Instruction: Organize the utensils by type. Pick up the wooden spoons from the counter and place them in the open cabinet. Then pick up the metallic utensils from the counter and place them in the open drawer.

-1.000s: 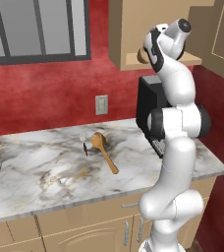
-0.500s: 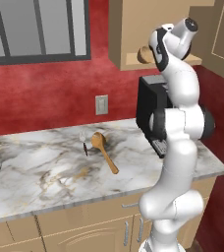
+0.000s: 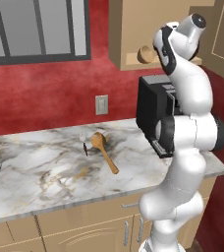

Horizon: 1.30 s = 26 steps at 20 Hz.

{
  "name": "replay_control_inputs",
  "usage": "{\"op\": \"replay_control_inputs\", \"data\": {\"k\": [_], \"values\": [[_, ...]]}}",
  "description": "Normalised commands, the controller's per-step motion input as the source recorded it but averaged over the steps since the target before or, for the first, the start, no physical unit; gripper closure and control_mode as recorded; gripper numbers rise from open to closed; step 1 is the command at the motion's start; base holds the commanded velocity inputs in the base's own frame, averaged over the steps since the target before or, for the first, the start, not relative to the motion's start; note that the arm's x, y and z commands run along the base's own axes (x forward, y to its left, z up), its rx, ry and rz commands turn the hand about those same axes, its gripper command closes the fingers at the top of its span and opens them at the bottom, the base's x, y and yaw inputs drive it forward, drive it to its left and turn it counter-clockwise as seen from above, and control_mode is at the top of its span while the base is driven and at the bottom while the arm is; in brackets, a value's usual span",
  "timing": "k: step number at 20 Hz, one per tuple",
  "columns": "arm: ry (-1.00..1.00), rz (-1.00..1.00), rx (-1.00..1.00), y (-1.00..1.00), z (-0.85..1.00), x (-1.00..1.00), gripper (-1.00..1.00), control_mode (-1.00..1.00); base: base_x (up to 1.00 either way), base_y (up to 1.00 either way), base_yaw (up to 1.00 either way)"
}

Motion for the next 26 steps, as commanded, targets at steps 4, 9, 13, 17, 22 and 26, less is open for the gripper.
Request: {"op": "replay_control_inputs", "data": {"k": [4, 9, 13, 17, 22, 26], "values": [[-0.11, -0.13, 0.00, 0.46, -0.14, -0.82, -1.00, -1.00, 0.00, 0.00, 0.00], [-0.06, -0.17, 0.00, 0.27, -0.07, -0.84, -1.00, -1.00, 0.00, 0.00, 0.00], [0.00, -0.28, 0.03, 0.17, 0.00, -0.80, -1.00, -1.00, 0.00, 0.00, 0.00], [0.00, -0.34, 0.24, 0.07, 0.00, -0.81, -1.00, -1.00, 0.00, 0.00, 0.00], [0.00, -0.46, 0.22, 0.25, -0.01, -0.84, -1.00, -1.00, 0.00, 0.00, 0.00], [0.00, -0.49, 0.24, 0.18, -0.03, -0.72, -1.00, -1.00, 0.00, 0.00, 0.00]]}}
